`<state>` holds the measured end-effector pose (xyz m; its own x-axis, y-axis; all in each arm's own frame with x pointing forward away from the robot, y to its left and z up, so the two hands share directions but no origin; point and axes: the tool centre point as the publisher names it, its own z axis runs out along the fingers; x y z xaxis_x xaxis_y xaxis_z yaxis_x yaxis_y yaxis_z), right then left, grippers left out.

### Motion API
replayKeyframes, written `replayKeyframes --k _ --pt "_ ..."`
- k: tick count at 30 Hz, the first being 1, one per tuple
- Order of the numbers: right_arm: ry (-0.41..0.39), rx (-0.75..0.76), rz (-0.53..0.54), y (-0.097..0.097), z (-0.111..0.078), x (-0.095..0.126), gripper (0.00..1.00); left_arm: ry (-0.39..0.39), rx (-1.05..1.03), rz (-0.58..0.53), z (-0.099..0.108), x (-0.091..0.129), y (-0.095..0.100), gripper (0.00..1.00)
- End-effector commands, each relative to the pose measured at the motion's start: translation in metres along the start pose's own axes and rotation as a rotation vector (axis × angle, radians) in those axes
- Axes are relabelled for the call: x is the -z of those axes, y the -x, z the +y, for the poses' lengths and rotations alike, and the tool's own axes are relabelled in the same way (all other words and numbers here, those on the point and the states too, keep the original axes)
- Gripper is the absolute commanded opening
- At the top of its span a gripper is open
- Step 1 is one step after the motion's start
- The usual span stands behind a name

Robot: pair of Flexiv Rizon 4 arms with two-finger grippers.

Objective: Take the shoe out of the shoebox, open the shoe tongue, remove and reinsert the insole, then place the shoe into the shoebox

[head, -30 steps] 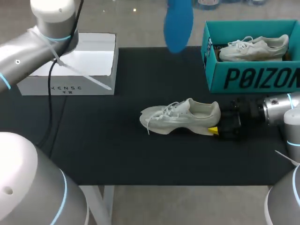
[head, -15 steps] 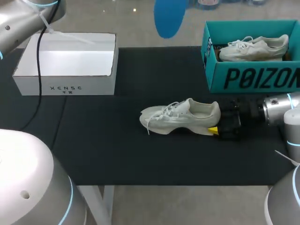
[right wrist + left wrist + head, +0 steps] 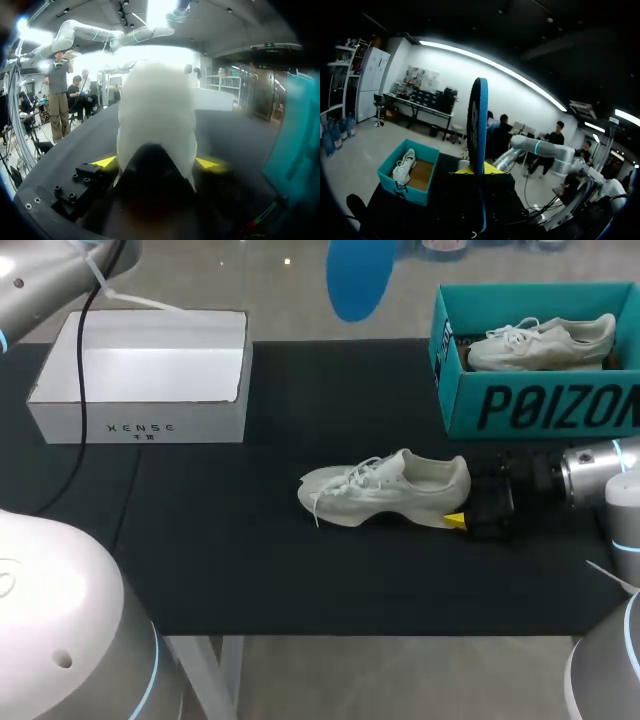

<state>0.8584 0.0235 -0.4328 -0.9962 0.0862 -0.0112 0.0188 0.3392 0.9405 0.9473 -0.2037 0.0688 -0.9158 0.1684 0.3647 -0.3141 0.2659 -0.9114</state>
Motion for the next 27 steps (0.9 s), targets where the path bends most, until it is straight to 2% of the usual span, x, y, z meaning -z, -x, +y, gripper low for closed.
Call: replayKeyframes --k 1,13,18,27 --pt "0.001 0.008 -0.005 0.0 -0.001 0.001 1.0 0.001 0.0 0.003 0.0 0.0 0.001 0.0" --pt "-0.017 0.016 -0.041 0.005 -0.001 0.029 1.0 0.001 0.0 0.003 0.0 0.0 0.001 0.0" --pt "-0.038 0.03 -0.048 0.009 0.007 0.049 1.0 0.001 0.0 0.003 0.0 0.0 0.001 0.0" --pt "-0.216 0.056 -0.044 0.011 0.046 0.099 1.0 0.001 0.0 0.003 0.0 0.0 0.001 0.0"
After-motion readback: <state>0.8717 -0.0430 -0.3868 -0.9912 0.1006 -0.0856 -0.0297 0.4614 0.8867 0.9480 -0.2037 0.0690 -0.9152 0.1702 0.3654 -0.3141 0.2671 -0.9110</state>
